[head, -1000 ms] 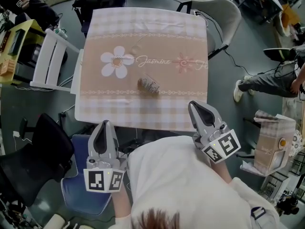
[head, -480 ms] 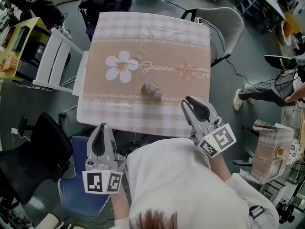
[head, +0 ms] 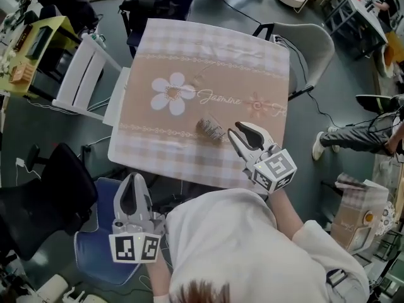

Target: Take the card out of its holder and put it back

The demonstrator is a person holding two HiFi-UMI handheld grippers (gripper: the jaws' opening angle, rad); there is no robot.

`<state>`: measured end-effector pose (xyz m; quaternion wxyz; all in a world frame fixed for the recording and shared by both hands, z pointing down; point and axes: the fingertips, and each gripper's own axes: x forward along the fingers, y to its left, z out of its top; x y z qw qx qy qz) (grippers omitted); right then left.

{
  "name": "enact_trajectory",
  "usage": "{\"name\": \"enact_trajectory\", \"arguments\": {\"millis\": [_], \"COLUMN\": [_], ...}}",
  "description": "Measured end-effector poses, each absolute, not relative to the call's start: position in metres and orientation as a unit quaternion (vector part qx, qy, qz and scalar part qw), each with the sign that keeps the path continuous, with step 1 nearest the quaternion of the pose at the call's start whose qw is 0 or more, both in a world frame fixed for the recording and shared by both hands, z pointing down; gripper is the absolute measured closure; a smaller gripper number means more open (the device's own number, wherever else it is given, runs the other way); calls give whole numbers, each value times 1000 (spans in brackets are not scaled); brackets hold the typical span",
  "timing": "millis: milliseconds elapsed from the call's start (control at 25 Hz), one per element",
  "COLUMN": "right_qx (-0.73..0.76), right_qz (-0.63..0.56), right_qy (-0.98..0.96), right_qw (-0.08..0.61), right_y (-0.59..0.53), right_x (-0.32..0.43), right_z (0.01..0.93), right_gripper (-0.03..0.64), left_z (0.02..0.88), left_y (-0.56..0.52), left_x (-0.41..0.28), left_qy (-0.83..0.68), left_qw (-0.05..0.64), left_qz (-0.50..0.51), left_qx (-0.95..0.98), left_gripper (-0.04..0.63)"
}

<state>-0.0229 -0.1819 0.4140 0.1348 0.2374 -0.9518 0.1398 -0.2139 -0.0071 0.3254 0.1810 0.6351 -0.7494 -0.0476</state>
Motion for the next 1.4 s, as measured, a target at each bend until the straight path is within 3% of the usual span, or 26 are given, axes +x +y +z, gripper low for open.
{"name": "enact_trajectory", "arguments": {"millis": [200,600,840,1400], "right_qx": [218,204,197,210], "right_qz": [146,170,177,182], "right_qy": [-951,-939,-941,-936], "right_qw": [166,221,212,216], "right_y": [-185,-191,-188,-190], "right_x": [-39,-57,-65,-65], "right_z": [441,503,501,501], "right_gripper": [480,483,597,600], "left_z": [325,328,329,329], "left_y": [2,9,9,5], "left_x": [-223,-230,-232,-236], "left_qy": [-764,-776,-776,-770], "left_qw": [182,189,190,189], "left_qz": [-47,-46,-48,-51], "left_qx": [618,601,600,608], "left_gripper": [592,592,592,592]}}
